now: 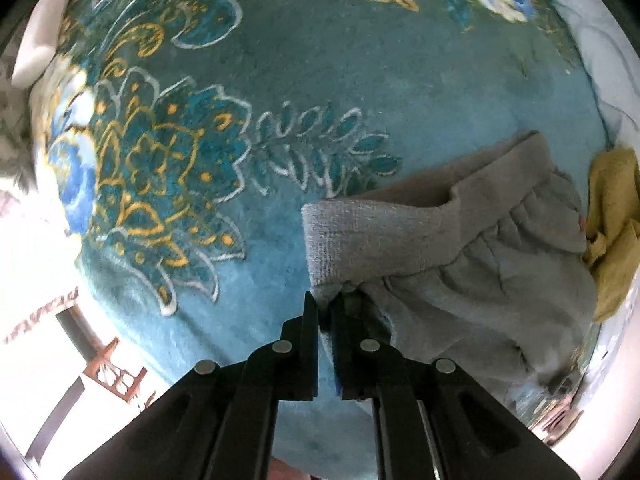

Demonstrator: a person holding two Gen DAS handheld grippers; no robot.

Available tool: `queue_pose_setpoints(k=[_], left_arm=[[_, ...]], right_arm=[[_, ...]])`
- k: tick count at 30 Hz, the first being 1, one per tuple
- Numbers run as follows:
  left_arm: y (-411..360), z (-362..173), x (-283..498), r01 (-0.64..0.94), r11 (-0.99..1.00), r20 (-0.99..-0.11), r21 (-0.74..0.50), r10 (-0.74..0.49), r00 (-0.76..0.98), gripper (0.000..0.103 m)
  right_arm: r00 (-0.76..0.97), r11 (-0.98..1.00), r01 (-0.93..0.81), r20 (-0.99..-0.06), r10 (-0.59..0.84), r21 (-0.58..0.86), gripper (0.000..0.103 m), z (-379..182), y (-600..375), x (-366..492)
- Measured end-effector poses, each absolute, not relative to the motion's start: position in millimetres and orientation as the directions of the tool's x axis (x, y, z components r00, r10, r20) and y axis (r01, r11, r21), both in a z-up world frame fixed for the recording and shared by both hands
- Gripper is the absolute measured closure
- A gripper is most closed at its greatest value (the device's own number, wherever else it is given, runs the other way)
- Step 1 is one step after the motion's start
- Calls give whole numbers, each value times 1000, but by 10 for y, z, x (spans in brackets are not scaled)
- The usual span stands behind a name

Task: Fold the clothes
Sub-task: 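Stretch the sweatpants out and lay them flat, opening the left tool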

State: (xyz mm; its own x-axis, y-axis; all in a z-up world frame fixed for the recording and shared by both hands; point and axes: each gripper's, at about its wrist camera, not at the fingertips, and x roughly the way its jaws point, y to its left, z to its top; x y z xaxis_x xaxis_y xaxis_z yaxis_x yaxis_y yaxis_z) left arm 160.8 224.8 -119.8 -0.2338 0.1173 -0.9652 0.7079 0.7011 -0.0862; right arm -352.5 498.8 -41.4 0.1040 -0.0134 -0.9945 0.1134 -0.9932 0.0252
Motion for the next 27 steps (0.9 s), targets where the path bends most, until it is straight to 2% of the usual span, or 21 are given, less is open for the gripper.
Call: queue_pose_setpoints(k=[3,4,7,11,13,16,20,27], left_arm=[[2211,-1168,1639,636,767,-953,-79,128,-274,93],[2200,-1138,1657,608,791,-952,-65,134,-275,90],[2157,-970,1711,522,851,-958,-55,103,-269,87],[1880,-661,1577,570,813,-970,-116,30,-240,85],[1727,-450,1414,631,763,-977,-138,2,-215,84],[1954,-60,1393,666,723,-975,-184,-46,-219,75],[2172,148,991,648,725,-970,-233,-122,-212,75],[2709,247,100,618,759,-970,-203,-71,-232,72]], right_arm=[[54,-994,98,-997,-49,54,78,-147,5022,-3539],[42,-994,89,-997,-65,68,78,-69,5044,-3540],[4,-993,64,-995,-96,96,77,146,5164,-3552],[-24,-990,6,-990,-138,138,76,262,5390,-3641],[-24,-983,-49,-984,-175,176,75,192,5551,-3716],[13,-973,-104,-977,-211,209,75,3,5701,-3839],[90,-949,-167,-955,-284,266,75,-419,5827,-4056],[194,-884,-305,-885,-423,355,74,-1155,5937,-4361]])
